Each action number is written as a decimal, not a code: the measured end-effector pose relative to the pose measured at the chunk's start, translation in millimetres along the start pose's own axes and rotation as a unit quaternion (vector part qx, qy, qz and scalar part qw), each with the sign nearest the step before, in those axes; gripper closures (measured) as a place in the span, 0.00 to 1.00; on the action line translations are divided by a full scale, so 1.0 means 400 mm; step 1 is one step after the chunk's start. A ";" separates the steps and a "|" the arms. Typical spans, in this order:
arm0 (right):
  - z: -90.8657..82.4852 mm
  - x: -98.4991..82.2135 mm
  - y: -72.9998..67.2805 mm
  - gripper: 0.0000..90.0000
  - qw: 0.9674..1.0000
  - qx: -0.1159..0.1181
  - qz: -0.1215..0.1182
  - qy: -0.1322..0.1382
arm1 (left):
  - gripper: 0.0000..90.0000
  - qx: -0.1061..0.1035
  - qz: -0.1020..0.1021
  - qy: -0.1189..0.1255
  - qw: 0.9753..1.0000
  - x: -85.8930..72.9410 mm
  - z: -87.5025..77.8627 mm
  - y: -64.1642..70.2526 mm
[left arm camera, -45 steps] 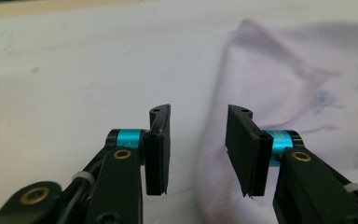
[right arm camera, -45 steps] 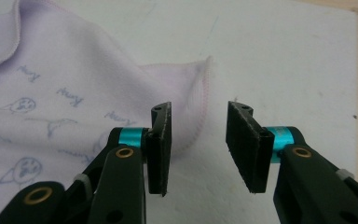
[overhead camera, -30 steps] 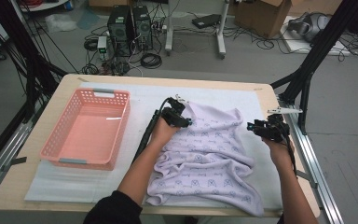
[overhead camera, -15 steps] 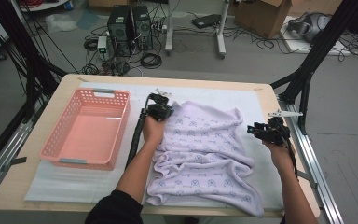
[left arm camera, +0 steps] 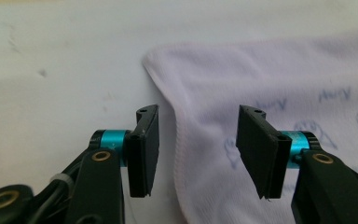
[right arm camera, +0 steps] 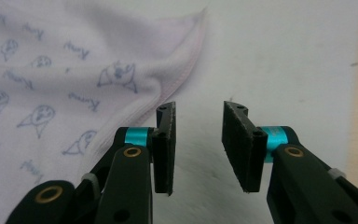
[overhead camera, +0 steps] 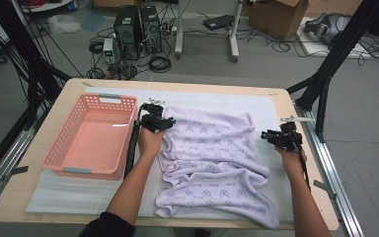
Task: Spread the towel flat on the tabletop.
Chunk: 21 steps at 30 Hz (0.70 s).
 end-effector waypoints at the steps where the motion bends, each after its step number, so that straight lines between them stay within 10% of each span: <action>1: 0.015 -0.003 -0.011 0.71 1.000 0.010 0.000 -0.004 | 0.54 -0.006 0.003 -0.006 1.000 -0.008 0.002 0.006; 5: 0.053 0.000 -0.052 0.68 0.999 0.033 0.010 0.003 | 0.79 -0.003 0.033 -0.022 0.999 -0.037 0.007 0.011; 7: 0.063 0.005 -0.066 0.68 0.999 0.032 0.007 0.003 | 0.91 0.009 0.008 -0.018 1.000 -0.037 0.001 -0.004; 16: 0.085 0.010 -0.127 0.98 0.997 0.026 -0.070 -0.024 | 0.91 0.050 -0.026 -0.008 0.998 -0.043 -0.020 -0.044; 21: 0.053 0.028 -0.082 0.80 1.000 0.022 -0.007 0.009 | 0.77 0.028 -0.034 0.004 0.999 -0.052 -0.022 -0.047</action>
Point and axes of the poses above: each handheld gripper's, and its own axes: z roughly forward along the jaws, x roughly out of its top, y roughly to its right, the point moved 10 cm from there along z, roughly forward along the jaws, and after that the axes turned 2 degrees about y, right-handed, at the moved point
